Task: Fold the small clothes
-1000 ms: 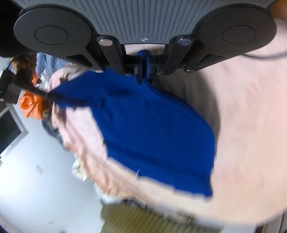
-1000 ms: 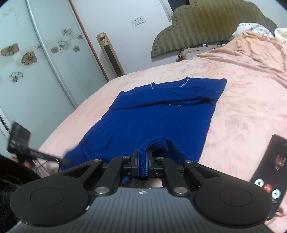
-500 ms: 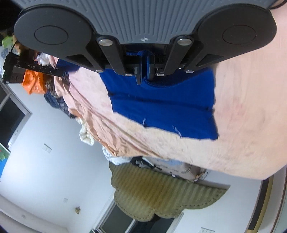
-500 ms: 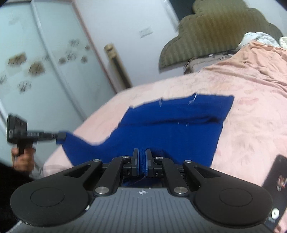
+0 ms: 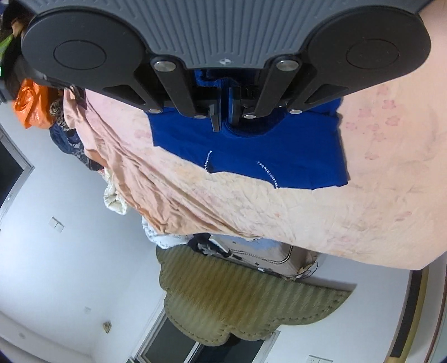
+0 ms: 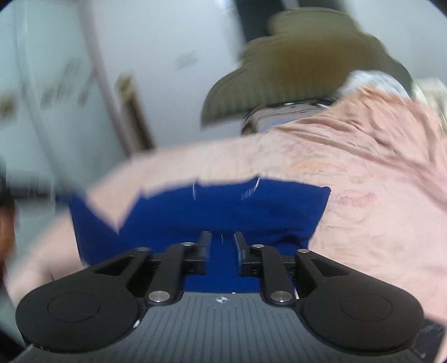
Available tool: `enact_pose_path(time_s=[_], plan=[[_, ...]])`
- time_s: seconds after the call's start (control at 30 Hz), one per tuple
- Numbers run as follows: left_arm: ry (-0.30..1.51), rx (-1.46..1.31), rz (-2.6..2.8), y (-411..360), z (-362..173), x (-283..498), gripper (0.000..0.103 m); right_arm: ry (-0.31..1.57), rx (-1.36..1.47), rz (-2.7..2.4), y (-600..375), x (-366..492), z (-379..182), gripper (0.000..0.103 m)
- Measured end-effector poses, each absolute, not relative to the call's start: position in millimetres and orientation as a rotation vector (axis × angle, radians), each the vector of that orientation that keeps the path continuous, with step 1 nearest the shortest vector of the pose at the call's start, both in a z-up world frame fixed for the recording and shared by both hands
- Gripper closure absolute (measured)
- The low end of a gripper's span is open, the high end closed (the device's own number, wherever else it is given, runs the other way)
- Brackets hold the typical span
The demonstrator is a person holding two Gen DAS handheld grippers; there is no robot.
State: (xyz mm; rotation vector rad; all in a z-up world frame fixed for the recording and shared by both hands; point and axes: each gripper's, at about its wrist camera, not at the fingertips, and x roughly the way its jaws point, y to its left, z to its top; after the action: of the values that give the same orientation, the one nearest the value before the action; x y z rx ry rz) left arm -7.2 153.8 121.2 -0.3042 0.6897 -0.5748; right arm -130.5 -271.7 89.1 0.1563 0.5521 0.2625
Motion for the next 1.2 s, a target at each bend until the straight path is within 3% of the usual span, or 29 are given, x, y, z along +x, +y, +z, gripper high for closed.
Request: enact_pose_path(time_s=[0.13, 0.3, 0.37, 0.57, 0.83, 0.93, 0.97, 1.0, 1.07, 1.2], plan=[[0.704, -0.316, -0.568, 156.1, 115.9, -6.1, 0.099, 0.606, -0.305, 0.285, -227.6, -162.1, 65.6, 0.064], [0.708, -0.299, -0.570, 150.8, 116.4, -9.7, 0.099, 0.610, -0.682, 0.332, -187.5, -199.9, 39.4, 0.033], [0.712, -0.293, -0.574, 148.1, 116.7, -10.8, 0.099, 0.563, -0.786, 0.337, -174.7, -211.0, 33.6, 0.028], [0.717, -0.284, -0.570, 145.5, 113.9, -17.7, 0.099, 0.516, -0.912, 0.467, -143.8, -204.6, 22.4, 0.028], [0.726, -0.289, -0.534, 152.1, 104.6, -18.6, 0.099, 0.431, -1.229, 0.593, -97.3, -200.2, -7.6, 0.052], [0.721, -0.282, -0.515, 153.5, 100.7, -21.7, 0.099, 0.405, -1.307, 0.614, -87.6, -201.1, -13.9, 0.073], [0.712, -0.276, -0.506, 154.1, 101.0, -24.2, 0.099, 0.405, -1.305, 0.617, -85.6, -201.0, -12.8, 0.089], [0.697, -0.273, -0.500, 155.5, 102.4, -27.4, 0.099, 0.417, -1.275, 0.611, -84.9, -199.0, -10.0, 0.095], [0.662, -0.274, -0.498, 159.9, 108.3, -35.8, 0.099, 0.463, -1.078, 0.597, -94.9, -192.7, 8.9, 0.096], [0.578, -0.307, -0.498, 170.1, 124.7, -48.6, 0.099, 0.481, -0.408, 0.525, -150.5, -168.7, 72.2, 0.096]])
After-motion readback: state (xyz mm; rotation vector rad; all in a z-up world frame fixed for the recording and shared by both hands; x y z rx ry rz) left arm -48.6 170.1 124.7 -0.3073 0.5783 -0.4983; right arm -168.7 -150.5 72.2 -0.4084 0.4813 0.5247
